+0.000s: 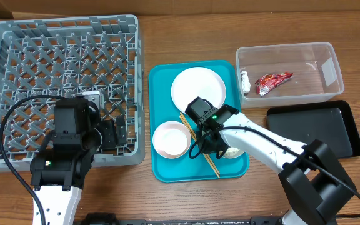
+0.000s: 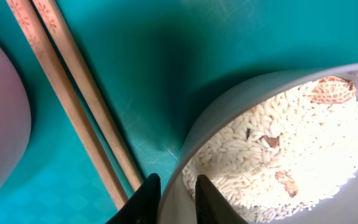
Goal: Sort waste into correct bins and load items into the dishwasher
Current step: 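Grasp the rim of the white rice bowl with the right gripper, then carry the rice bowl to the black tray and tip out the rice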
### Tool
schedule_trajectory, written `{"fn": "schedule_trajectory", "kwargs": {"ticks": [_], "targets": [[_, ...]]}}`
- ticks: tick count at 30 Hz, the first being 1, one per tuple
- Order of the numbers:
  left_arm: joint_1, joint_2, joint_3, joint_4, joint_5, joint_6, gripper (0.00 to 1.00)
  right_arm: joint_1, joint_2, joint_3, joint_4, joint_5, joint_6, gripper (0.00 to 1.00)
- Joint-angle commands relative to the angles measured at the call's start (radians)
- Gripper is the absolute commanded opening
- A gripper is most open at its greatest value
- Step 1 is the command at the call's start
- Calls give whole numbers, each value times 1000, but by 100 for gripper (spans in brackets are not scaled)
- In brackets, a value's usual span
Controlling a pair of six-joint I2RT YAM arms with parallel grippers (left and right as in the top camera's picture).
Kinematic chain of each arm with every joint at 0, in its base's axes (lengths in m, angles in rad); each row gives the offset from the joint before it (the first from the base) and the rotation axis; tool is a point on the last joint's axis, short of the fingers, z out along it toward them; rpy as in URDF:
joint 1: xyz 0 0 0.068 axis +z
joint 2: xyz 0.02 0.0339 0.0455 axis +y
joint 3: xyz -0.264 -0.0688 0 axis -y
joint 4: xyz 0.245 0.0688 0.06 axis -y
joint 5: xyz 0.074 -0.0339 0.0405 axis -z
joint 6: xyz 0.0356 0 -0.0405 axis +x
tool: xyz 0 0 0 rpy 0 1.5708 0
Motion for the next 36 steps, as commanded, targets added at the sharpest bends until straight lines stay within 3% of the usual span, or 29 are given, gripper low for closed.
{"fn": "schedule_trajectory", "kwargs": {"ticks": [1,5,11,23,31,36], "targets": [[-6,3,27,3,11,-10,100,4,-33,29,-1,-1,17,20],[-6,3,27,0,11,-10,100,4,-33,29,-2,-1,28,11],[-6,3,27,1,11,-10,100,4,-33,29,-2,-8,36,4],[-6,3,27,0,11,-10,100,-40,-142,169,-64,4,31,4],[-6,3,27,1,11,-10,100,-232,-208,231,-137,-17,31,4],[-6,3,27,1,11,-10,100,-415,-221,231,-137,-168,-30,4]]}}
